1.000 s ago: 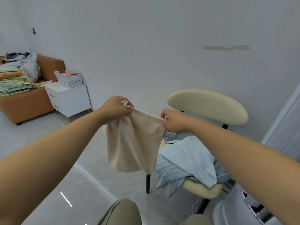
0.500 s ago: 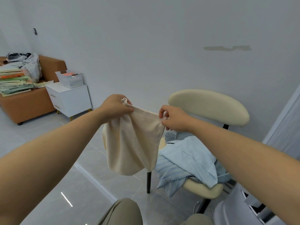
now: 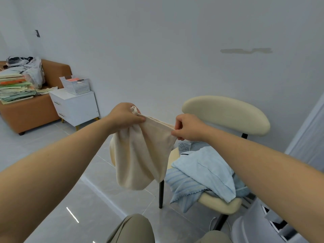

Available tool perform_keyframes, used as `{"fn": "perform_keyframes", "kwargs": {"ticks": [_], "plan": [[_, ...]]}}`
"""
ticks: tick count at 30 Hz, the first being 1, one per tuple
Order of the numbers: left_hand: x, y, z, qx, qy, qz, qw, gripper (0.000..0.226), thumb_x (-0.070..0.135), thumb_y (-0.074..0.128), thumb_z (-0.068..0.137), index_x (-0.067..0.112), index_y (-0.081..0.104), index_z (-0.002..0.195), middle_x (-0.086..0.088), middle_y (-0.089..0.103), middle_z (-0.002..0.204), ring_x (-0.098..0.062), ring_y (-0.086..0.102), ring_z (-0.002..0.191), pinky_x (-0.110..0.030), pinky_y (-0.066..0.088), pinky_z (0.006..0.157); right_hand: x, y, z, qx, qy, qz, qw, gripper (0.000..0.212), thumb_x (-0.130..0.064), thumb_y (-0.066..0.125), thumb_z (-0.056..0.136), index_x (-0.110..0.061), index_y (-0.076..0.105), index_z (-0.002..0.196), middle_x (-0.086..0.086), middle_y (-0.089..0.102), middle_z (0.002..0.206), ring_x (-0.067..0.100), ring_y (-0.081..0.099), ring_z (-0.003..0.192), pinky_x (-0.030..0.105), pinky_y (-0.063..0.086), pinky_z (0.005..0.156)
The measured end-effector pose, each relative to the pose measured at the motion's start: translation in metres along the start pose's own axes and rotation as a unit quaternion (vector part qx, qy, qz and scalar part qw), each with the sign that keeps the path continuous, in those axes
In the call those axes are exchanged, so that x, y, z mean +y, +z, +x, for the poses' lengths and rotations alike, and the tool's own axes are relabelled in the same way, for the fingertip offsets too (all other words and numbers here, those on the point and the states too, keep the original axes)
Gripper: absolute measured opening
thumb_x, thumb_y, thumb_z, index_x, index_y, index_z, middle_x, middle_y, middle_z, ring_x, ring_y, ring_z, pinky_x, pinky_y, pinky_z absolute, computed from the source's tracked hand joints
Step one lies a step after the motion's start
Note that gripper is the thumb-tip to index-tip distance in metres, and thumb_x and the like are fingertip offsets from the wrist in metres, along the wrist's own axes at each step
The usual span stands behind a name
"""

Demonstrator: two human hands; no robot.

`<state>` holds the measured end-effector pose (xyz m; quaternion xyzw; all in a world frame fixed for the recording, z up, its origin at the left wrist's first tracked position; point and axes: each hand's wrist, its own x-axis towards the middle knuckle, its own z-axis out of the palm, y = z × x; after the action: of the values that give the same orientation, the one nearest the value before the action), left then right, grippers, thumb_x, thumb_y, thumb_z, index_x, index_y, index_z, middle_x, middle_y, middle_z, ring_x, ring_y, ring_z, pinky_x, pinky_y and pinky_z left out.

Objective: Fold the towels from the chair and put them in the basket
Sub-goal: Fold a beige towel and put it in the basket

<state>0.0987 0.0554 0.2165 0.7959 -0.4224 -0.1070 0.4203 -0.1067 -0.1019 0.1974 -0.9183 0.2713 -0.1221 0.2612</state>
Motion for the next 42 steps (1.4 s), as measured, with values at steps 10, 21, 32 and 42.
{"fn": "perform_keyframes", "kwargs": {"ticks": [10,21,32,42], "plan": [[-0.005,-0.008,-0.003,0.037,-0.027,0.174,0.984,0.067,0.066,0.070,0.079,0.003,0.059,0.099,-0.010,0.063,0.099,-0.027,0.059,0.089,-0.044,0.055,0.073,0.017,-0.034,-0.001,-0.025,0.039,-0.098,0.994,0.015,-0.007,0.049,0.090,-0.018,0.049,0.101,0.007,0.068,0.086,0.018,0.072,0.064,0.035,0.060,0.065],[-0.017,-0.021,0.011,-0.029,-0.042,0.075,0.996,0.032,0.008,0.045,0.091,0.013,0.058,0.120,-0.010,0.059,0.117,-0.028,0.056,0.105,-0.038,0.048,0.081,0.036,-0.096,-0.015,0.051,0.076,-0.235,0.968,0.025,-0.021,0.050,0.098,-0.019,0.060,0.075,0.006,0.065,0.087,0.030,0.062,0.087,0.032,0.045,0.072],[0.003,0.005,-0.006,0.018,0.046,0.281,0.958,0.014,0.023,0.058,0.090,0.016,0.061,0.078,-0.003,0.061,0.078,-0.029,0.063,0.081,-0.032,0.046,0.066,0.019,-0.119,-0.042,0.079,0.084,-0.193,0.974,0.016,-0.020,0.054,0.098,-0.015,0.069,0.096,0.007,0.070,0.101,0.028,0.070,0.092,0.033,0.050,0.072],[0.054,0.037,-0.027,-0.075,0.009,0.099,0.992,0.017,0.006,0.049,0.083,0.005,0.065,0.085,-0.010,0.070,0.073,-0.023,0.066,0.056,-0.030,0.053,0.052,0.001,-0.111,-0.052,0.036,0.128,-0.251,0.959,0.023,-0.012,0.046,0.094,-0.011,0.069,0.089,0.009,0.074,0.084,0.025,0.072,0.074,0.036,0.059,0.072]]}}
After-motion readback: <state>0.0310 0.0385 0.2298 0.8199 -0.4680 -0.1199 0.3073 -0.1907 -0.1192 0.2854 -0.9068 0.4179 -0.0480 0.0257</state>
